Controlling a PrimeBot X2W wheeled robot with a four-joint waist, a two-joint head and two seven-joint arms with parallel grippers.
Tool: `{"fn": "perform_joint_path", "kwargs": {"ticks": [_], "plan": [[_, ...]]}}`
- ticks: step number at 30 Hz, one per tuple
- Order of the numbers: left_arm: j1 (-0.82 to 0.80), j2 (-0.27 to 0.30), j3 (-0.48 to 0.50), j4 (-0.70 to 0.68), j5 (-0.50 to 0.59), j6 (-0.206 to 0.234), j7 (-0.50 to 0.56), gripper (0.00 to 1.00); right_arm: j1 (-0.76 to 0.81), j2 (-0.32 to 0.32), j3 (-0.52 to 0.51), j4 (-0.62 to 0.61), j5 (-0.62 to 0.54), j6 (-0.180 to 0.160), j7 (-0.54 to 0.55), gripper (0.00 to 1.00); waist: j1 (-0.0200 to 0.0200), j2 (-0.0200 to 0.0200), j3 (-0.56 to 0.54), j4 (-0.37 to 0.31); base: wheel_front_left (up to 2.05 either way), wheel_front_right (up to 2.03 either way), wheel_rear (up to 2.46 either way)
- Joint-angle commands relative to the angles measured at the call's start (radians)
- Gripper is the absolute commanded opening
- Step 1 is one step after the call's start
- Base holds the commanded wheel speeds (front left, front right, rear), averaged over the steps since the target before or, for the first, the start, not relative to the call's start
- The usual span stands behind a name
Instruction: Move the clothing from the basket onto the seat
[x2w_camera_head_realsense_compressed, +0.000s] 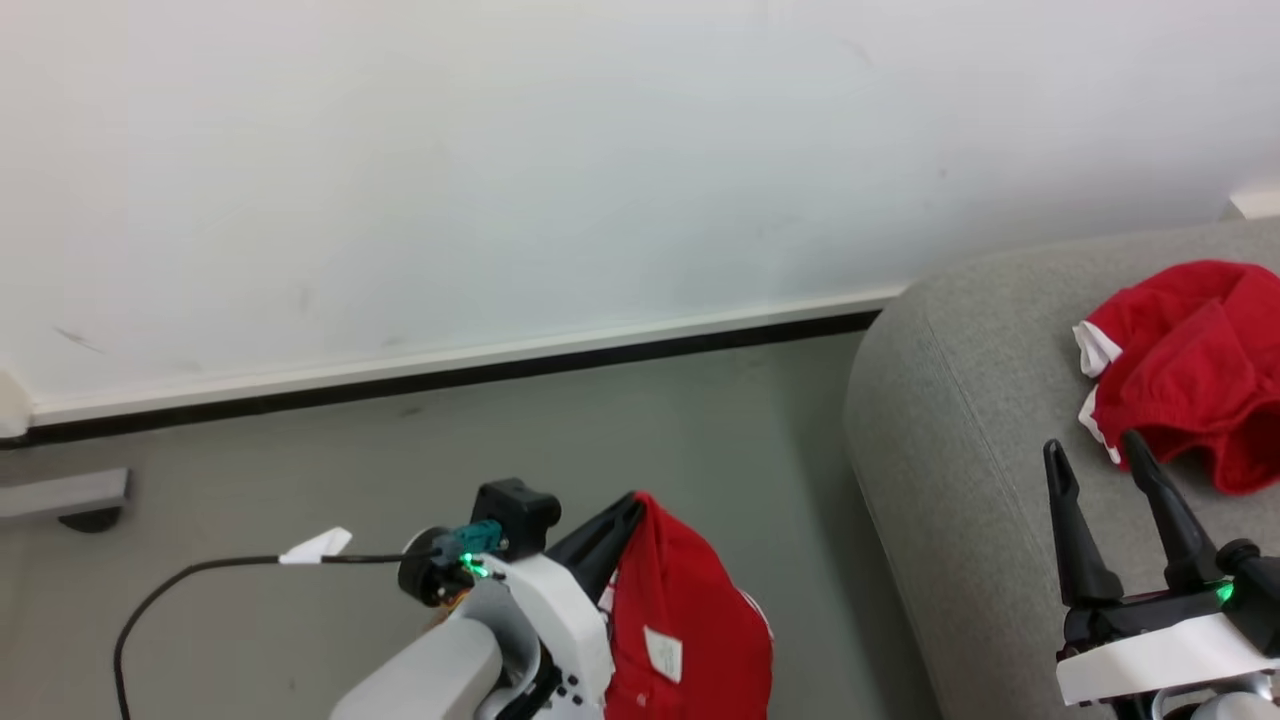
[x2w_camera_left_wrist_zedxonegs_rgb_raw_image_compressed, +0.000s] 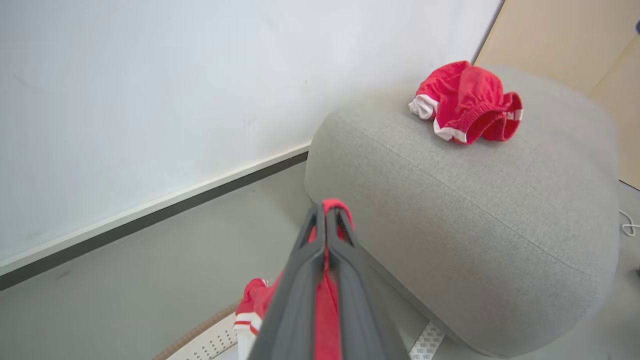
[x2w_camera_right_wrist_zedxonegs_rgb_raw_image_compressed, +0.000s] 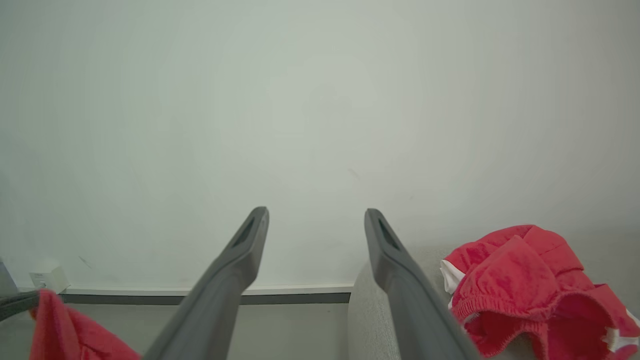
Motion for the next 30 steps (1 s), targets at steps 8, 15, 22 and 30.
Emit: {"fn": "perform_joint_path", "kwargs": {"ticks": [8, 15, 22, 30], "plan": [[-0.021, 0.021, 0.128, -0.140, 0.032, 0.021, -0.001, 0.00, 0.021, 0.001, 0.064, 0.023, 0.022, -0.002, 0.000, 1.00, 0.0002, 0.0000, -0.045, 0.035, 0.00, 0.00, 0.00], [-0.082, 0.028, 0.207, -0.264, 0.010, 0.053, 0.000, 0.00, 0.021, 0.012, 0.111, 0.035, 0.030, -0.002, 0.000, 1.00, 0.0002, 0.0000, -0.060, 0.059, 0.00, 0.00, 0.00], [-0.121, 0.039, 0.245, -0.367, -0.011, 0.086, 0.016, 0.00, -0.012, 0.025, 0.193, 0.052, 0.035, -0.002, 0.000, 1.00, 0.0002, 0.0000, -0.056, 0.074, 0.00, 0.00, 0.00], [-0.111, 0.040, 0.242, -0.406, -0.016, 0.102, 0.027, 0.00, -0.064, 0.008, 0.313, 0.091, 0.049, -0.002, 0.000, 1.00, 0.0002, 0.0000, -0.054, 0.083, 0.00, 0.00, 0.00]]}}
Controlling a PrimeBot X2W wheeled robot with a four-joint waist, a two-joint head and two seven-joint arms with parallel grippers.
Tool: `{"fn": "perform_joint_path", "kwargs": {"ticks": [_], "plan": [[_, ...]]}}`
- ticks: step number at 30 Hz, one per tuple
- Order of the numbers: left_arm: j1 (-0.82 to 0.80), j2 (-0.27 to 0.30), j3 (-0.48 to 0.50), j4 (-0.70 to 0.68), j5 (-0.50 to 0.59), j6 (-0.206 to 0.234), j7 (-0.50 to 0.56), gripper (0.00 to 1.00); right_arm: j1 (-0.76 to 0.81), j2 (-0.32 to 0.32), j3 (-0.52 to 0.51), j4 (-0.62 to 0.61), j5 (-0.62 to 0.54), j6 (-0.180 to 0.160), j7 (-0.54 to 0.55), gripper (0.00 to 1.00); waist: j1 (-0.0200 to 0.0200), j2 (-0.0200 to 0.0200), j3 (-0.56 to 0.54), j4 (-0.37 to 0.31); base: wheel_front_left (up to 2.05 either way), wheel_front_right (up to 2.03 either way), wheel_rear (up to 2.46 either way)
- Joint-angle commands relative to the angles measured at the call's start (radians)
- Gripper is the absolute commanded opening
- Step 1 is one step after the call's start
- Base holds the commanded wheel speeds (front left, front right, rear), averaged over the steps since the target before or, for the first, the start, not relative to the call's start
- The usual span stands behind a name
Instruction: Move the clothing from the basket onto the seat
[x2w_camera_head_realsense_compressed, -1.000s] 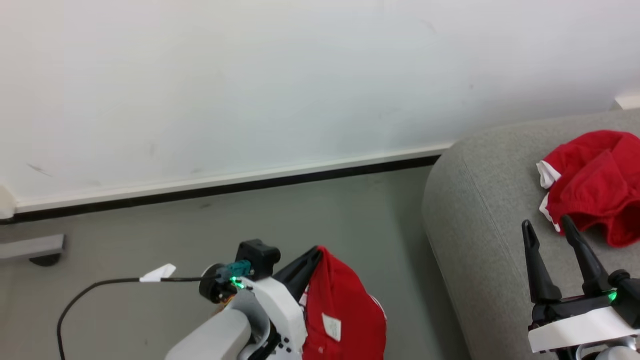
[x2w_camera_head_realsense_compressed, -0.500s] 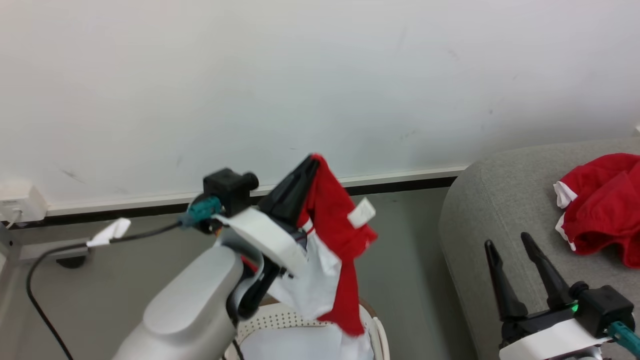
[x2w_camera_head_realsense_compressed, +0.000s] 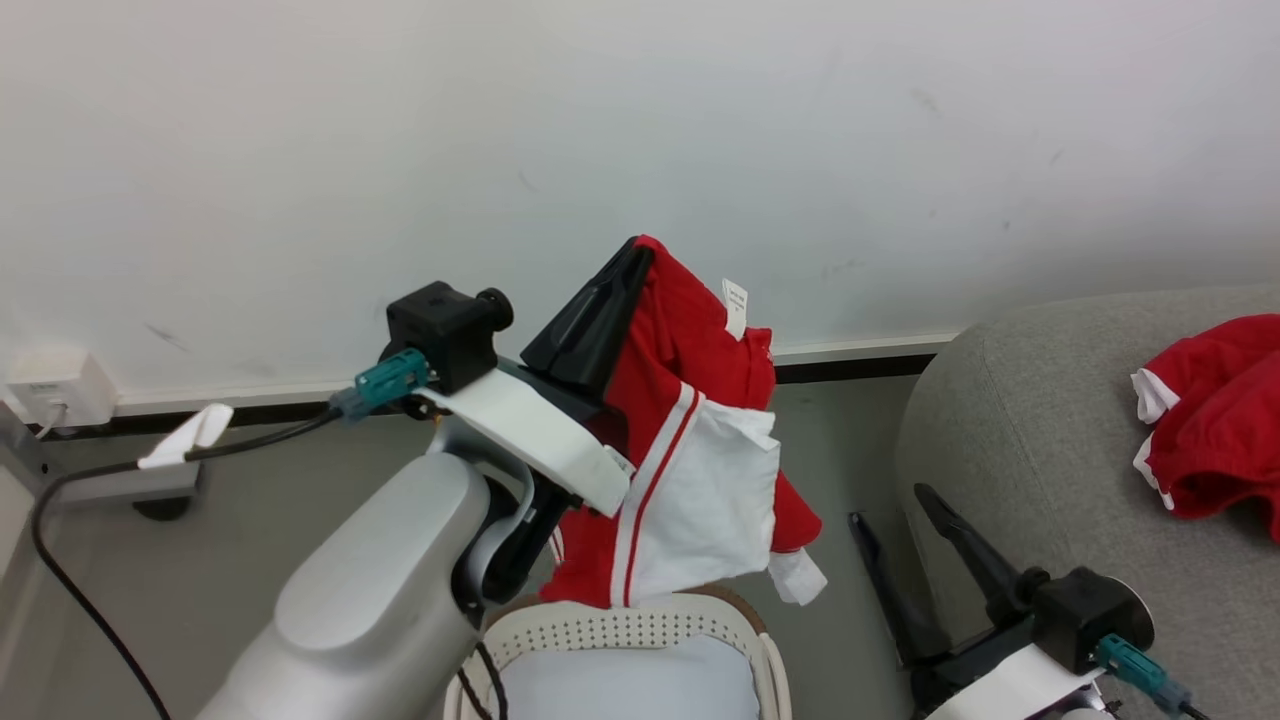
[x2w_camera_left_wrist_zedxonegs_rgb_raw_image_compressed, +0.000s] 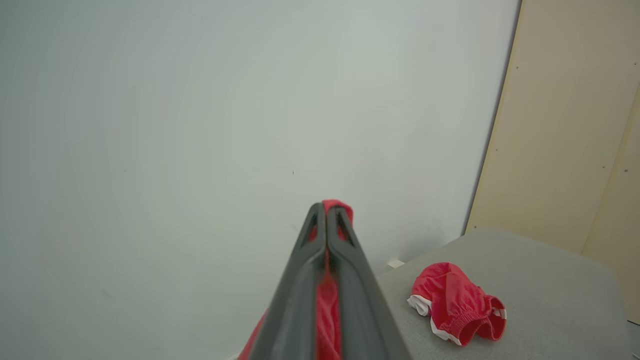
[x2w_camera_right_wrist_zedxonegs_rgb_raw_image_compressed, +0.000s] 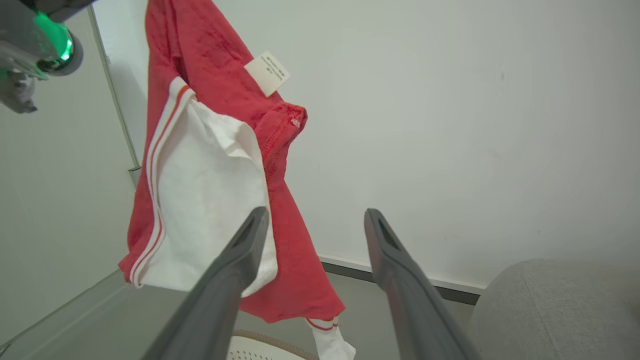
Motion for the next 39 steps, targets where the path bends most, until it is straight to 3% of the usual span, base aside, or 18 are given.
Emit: {"fn": "perform_joint_path", "kwargs": {"ticks": [1, 15, 23, 30, 32, 33, 34, 39], "plan": [[0.004, 0.001, 0.001, -0.006, -0.012, 0.004, 0.002, 0.00, -0.012, -0.008, 0.008, 0.008, 0.009, -0.002, 0.000, 1.00, 0.0000, -0.0001, 0.000, 0.003, 0.00, 0.00, 0.00], [0.038, -0.049, -0.086, -0.043, 0.000, -0.014, 0.034, 0.00, -0.184, -0.046, 0.239, 0.146, 0.108, -0.002, 0.005, 1.00, 0.0000, -0.0001, -0.007, 0.081, 0.00, 0.00, 0.00], [0.049, -0.075, -0.144, -0.075, 0.008, -0.032, 0.062, 0.00, -0.263, -0.028, 0.372, 0.256, 0.226, -0.002, 0.007, 1.00, 0.0000, -0.0001, -0.010, 0.137, 0.00, 0.00, 0.00], [0.067, -0.078, -0.186, -0.105, 0.012, -0.039, 0.085, 0.00, -0.313, -0.006, 0.413, 0.314, 0.281, -0.002, 0.000, 1.00, 0.0000, -0.0001, -0.010, 0.174, 0.00, 0.00, 0.00], [0.070, -0.073, -0.188, -0.105, 0.009, -0.035, 0.090, 0.00, -0.320, -0.003, 0.407, 0.309, 0.283, -0.002, -0.001, 0.47, 0.0000, -0.0001, -0.010, 0.179, 0.00, 0.00, 0.00], [0.071, -0.071, -0.189, -0.105, 0.009, -0.034, 0.091, 0.00, -0.319, -0.003, 0.405, 0.306, 0.284, -0.002, -0.001, 0.32, 0.0000, -0.0001, -0.010, 0.181, 0.00, 0.00, 0.00], [0.071, -0.070, -0.189, -0.105, 0.008, -0.032, 0.091, 0.00, -0.318, -0.004, 0.402, 0.301, 0.284, -0.002, -0.001, 0.03, 0.0000, -0.0001, -0.010, 0.182, 0.00, 0.00, 0.00], [0.071, -0.063, -0.185, -0.102, 0.003, -0.028, 0.088, 0.00, -0.304, -0.010, 0.391, 0.284, 0.277, -0.002, -0.001, 0.00, 0.0000, -0.0001, -0.010, 0.183, 0.00, 0.00, 0.00]]}}
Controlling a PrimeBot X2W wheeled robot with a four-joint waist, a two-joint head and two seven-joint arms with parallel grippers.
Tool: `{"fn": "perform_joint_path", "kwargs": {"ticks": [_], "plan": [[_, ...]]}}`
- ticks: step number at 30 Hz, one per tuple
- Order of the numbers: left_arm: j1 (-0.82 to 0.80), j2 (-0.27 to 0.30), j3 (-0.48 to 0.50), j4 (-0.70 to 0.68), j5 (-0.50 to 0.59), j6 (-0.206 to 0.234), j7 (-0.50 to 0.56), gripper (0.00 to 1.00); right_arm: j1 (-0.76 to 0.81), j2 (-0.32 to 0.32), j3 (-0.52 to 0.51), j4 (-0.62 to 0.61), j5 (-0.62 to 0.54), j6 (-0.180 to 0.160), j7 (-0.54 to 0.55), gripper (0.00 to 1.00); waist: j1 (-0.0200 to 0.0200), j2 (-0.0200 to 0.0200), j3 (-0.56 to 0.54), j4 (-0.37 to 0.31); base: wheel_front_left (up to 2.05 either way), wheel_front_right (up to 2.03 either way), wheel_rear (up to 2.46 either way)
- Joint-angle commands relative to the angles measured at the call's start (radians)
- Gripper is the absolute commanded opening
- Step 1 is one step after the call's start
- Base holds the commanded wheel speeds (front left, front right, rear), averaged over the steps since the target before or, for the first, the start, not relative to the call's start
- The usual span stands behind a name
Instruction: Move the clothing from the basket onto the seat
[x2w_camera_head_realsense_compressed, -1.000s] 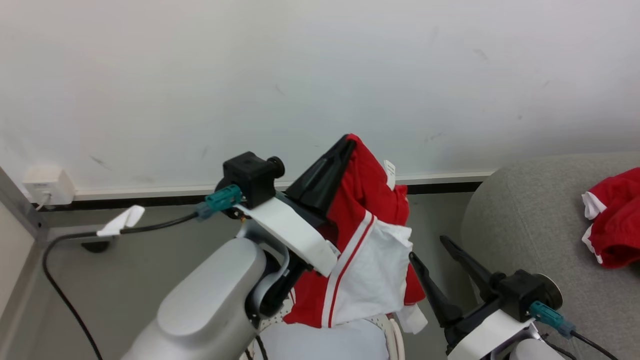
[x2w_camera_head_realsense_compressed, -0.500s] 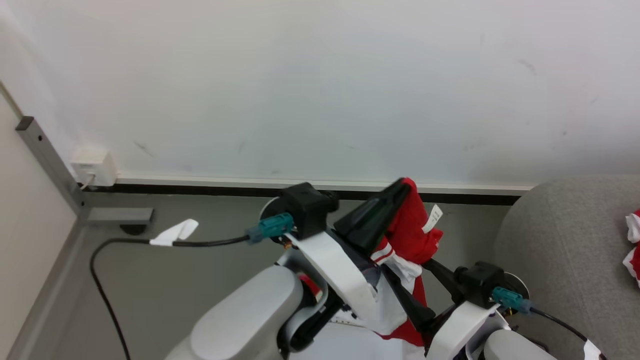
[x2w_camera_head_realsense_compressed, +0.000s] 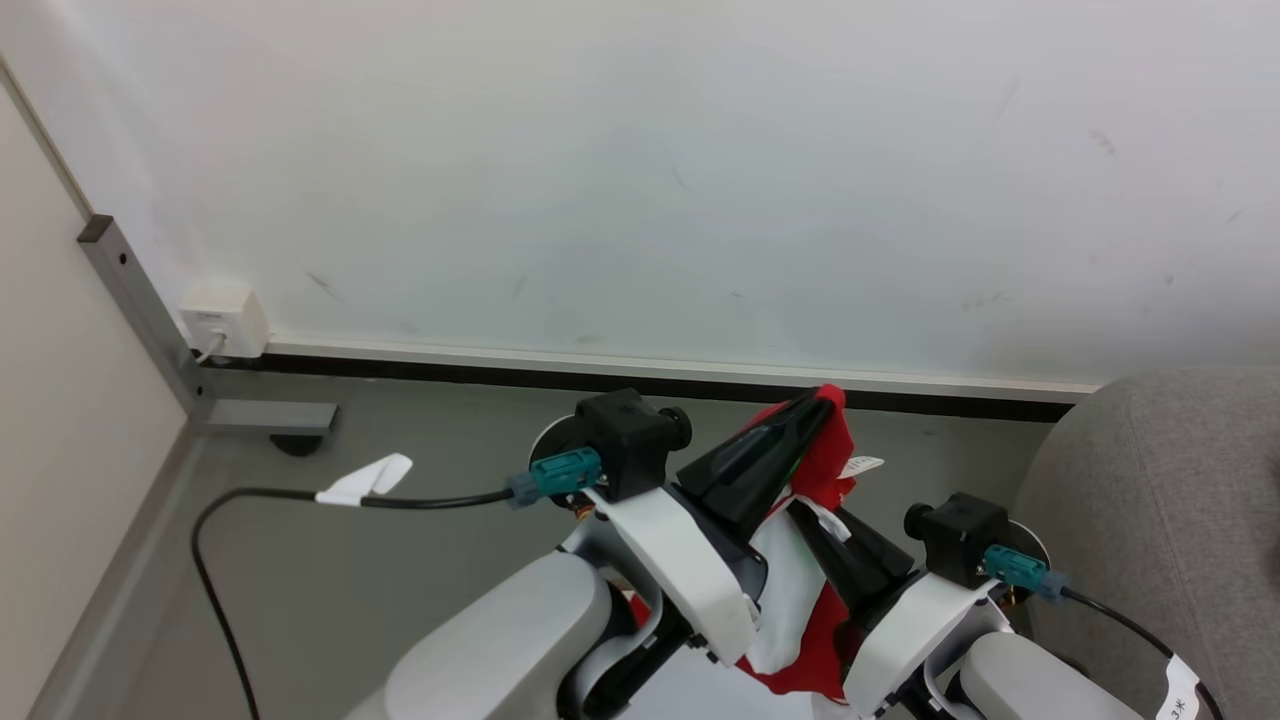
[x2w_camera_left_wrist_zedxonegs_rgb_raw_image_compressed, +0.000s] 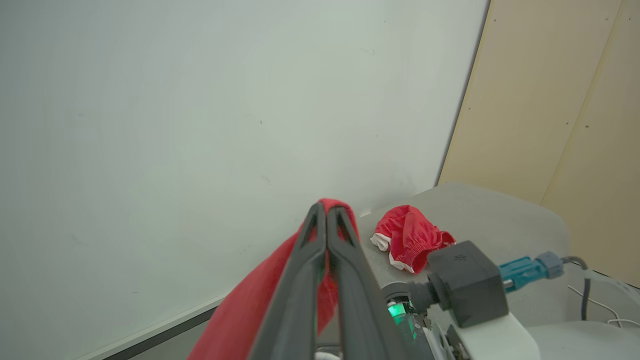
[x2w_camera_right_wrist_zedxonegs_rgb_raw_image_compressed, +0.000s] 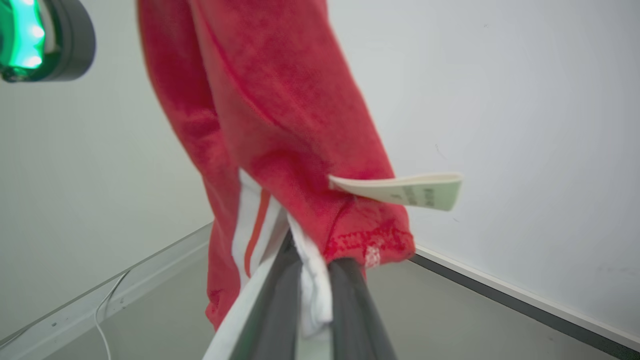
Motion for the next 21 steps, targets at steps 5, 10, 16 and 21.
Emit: {"fn": "perform_joint_path", "kwargs": {"ticks": [5, 10, 16, 21], "plan": [[0.006, 0.012, 0.009, 0.004, -0.009, 0.009, -0.007, 0.00, 0.019, -0.012, -0.016, -0.021, -0.010, -0.002, -0.004, 0.00, -0.0001, 0.0000, 0.000, -0.010, 0.00, 0.00, 0.00], [0.008, 0.016, 0.013, 0.010, -0.014, 0.012, -0.013, 0.00, 0.022, -0.017, -0.024, -0.032, -0.017, -0.002, -0.004, 0.00, -0.0001, 0.0000, 0.000, -0.021, 0.00, 0.00, 0.00], [0.012, 0.019, 0.014, 0.026, -0.021, 0.015, -0.019, 0.00, 0.023, -0.019, -0.044, -0.046, -0.025, -0.002, -0.004, 0.00, -0.0001, 0.0000, 0.003, -0.036, 0.00, 0.00, 0.00], [0.007, 0.027, 0.026, 0.041, -0.029, 0.019, -0.026, 0.00, 0.038, -0.025, -0.081, -0.070, -0.042, -0.002, -0.004, 0.00, -0.0001, 0.0000, 0.003, -0.056, 0.00, 0.00, 0.00]]}}
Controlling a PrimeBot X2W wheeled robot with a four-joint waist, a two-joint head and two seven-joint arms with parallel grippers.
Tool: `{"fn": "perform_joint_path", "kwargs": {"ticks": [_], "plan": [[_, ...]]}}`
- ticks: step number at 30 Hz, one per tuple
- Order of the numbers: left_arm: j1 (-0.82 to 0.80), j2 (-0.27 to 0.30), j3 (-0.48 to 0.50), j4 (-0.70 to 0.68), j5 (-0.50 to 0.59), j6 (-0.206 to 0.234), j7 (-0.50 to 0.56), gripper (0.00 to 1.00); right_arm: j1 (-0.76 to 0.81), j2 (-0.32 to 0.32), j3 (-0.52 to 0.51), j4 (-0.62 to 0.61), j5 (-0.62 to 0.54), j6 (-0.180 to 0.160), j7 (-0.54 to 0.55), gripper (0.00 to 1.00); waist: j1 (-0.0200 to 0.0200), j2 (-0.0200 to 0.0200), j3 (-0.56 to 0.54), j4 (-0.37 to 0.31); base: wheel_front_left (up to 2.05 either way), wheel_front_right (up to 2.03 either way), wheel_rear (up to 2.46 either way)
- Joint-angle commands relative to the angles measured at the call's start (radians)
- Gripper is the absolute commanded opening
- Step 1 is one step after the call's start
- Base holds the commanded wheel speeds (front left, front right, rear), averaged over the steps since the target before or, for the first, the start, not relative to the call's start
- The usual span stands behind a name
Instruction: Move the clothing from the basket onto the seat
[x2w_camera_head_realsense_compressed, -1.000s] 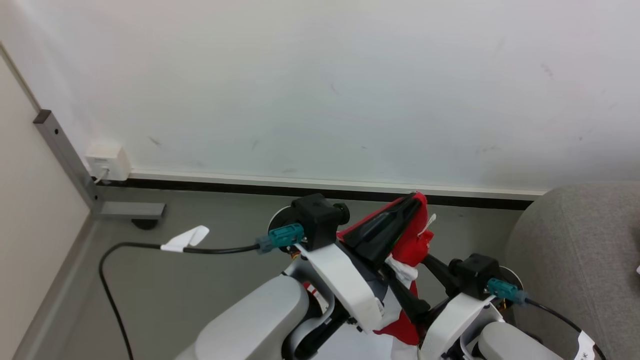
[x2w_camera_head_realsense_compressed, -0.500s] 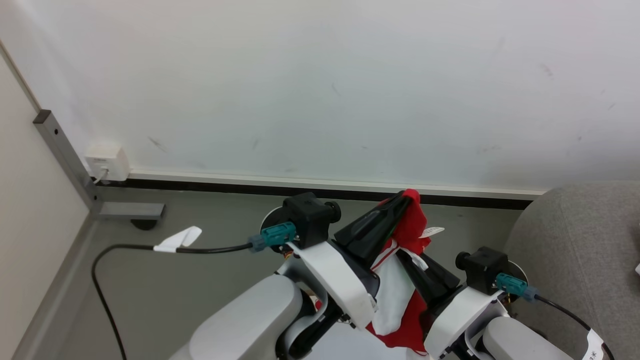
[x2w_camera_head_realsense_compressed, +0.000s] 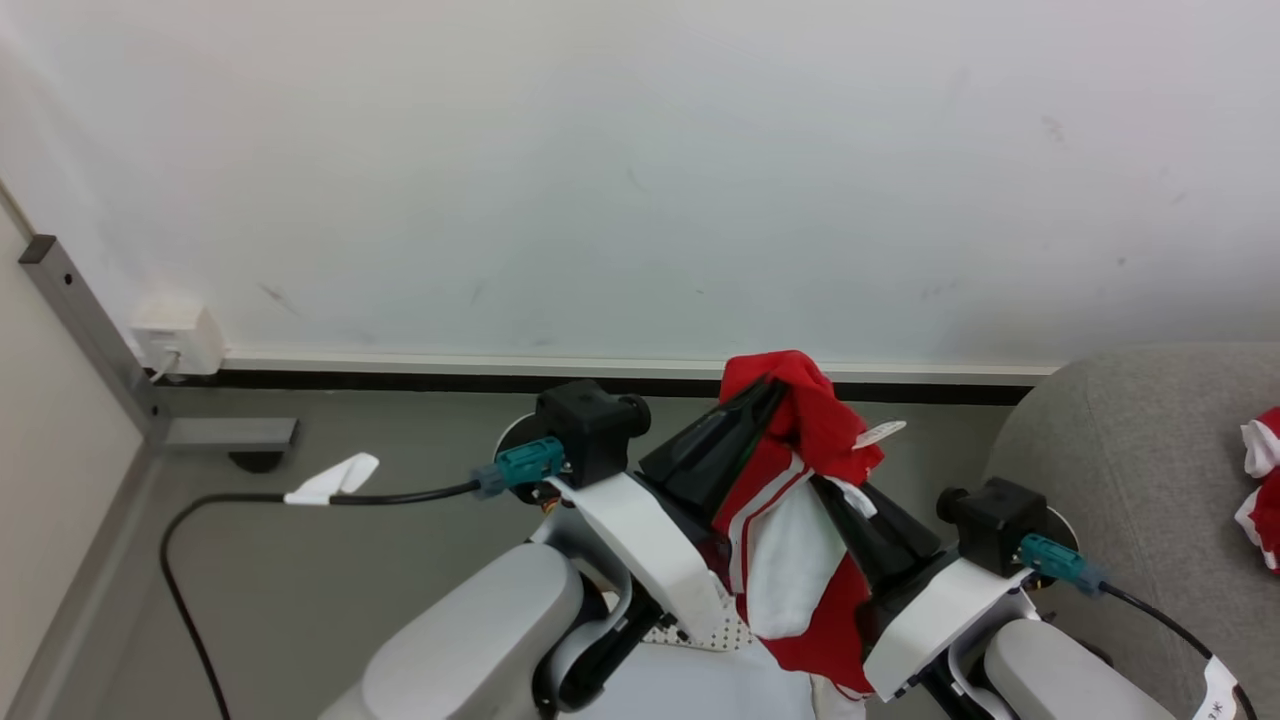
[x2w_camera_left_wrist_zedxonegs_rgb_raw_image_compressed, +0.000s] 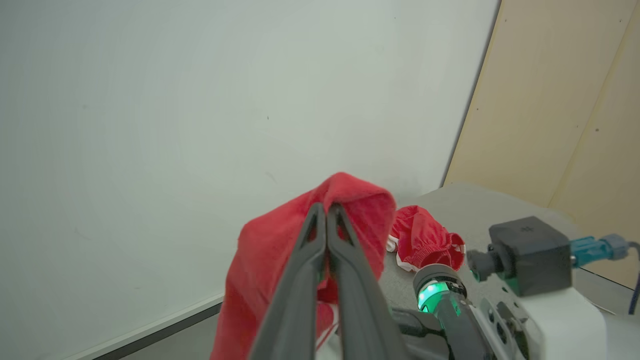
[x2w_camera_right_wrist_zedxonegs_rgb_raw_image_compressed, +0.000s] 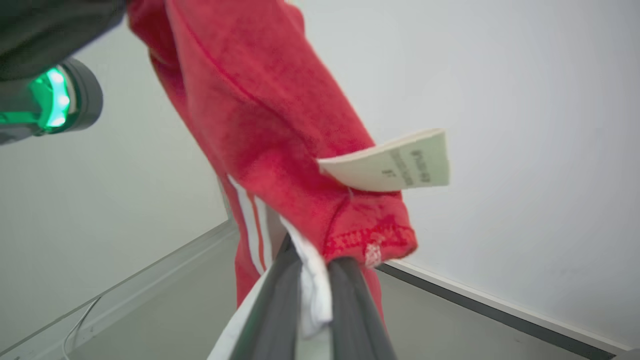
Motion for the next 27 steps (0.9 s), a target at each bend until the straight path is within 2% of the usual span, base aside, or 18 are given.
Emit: {"fn": "perform_joint_path", "kwargs": {"ticks": [1, 3, 4, 6, 19, 27], "plan": [[0.006, 0.006, 0.004, 0.006, -0.016, 0.004, -0.008, 0.00, 0.022, -0.007, -0.015, -0.010, -0.010, -0.002, -0.004, 0.00, 0.0000, 0.0000, -0.001, -0.009, 0.00, 0.00, 0.00], [0.011, 0.007, 0.000, 0.010, -0.017, 0.004, -0.006, 0.00, 0.030, -0.006, -0.035, -0.025, -0.006, -0.002, -0.004, 0.00, 0.0000, 0.0000, -0.001, -0.021, 0.00, 0.00, 0.00], [0.015, 0.006, -0.003, 0.012, -0.019, 0.003, -0.002, 0.18, 0.034, -0.005, -0.045, -0.036, -0.001, -0.002, -0.004, 0.00, 0.0000, 0.0000, -0.002, -0.027, 0.00, 0.00, 0.00], [0.020, 0.006, -0.005, 0.014, -0.020, 0.004, 0.003, 1.00, 0.041, -0.014, -0.057, -0.049, -0.006, -0.002, -0.004, 0.00, 0.0000, 0.0000, -0.002, -0.042, 0.00, 0.00, 0.00], [0.073, 0.041, -0.026, -0.030, 0.003, -0.001, -0.034, 1.00, 0.083, -0.093, -0.250, -0.175, -0.032, -0.002, -0.004, 0.00, 0.0000, 0.0000, 0.019, -0.182, 0.00, 0.00, 0.00], [0.104, 0.043, -0.029, -0.024, 0.014, -0.007, -0.069, 1.00, 0.123, -0.162, -0.382, -0.281, -0.064, -0.002, -0.004, 0.00, 0.0000, 0.0000, 0.041, -0.304, 0.00, 0.00, 0.00]]}}
